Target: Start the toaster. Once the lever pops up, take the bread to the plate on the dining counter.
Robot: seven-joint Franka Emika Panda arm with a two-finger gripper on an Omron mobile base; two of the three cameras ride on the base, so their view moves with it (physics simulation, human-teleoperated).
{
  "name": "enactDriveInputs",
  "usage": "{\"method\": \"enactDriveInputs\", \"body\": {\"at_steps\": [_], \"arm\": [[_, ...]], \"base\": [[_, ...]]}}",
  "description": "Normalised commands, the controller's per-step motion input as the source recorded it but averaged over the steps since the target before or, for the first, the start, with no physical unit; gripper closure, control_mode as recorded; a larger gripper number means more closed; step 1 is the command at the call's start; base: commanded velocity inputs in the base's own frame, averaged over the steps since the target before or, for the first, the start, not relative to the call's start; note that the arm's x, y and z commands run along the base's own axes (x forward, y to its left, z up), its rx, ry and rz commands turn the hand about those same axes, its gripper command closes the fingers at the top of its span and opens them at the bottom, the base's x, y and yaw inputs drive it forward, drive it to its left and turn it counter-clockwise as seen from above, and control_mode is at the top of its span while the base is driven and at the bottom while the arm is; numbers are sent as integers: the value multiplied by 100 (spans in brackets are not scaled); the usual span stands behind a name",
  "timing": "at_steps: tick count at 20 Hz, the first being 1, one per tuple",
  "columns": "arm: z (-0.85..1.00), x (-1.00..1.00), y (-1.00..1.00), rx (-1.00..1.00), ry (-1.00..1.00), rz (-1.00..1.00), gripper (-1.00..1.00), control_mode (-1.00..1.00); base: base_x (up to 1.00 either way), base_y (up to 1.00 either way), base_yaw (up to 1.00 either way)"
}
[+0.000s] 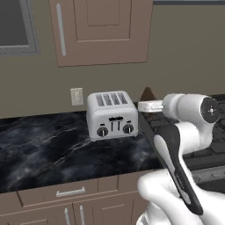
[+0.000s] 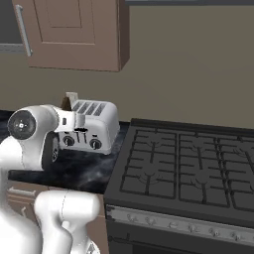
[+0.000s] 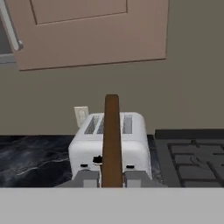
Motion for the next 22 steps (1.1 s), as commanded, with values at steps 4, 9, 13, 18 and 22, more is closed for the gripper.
{"method": "enactDriveInputs", "body": {"at_steps": [4,9,13,18,22], "arm": [[7,-92,-42,0,18,-7,100,-100],[2,-88,-15,0,22,-10,100,-100],[0,-76,0,0,23,-11,100,-100],[0,-47,0,0,14,-3,100,-100],[0,-9,0,0,3,0,100,-100]], "base": [[0,0,0],[0,0,0],[0,0,0],[0,0,0],[0,0,0]]}}
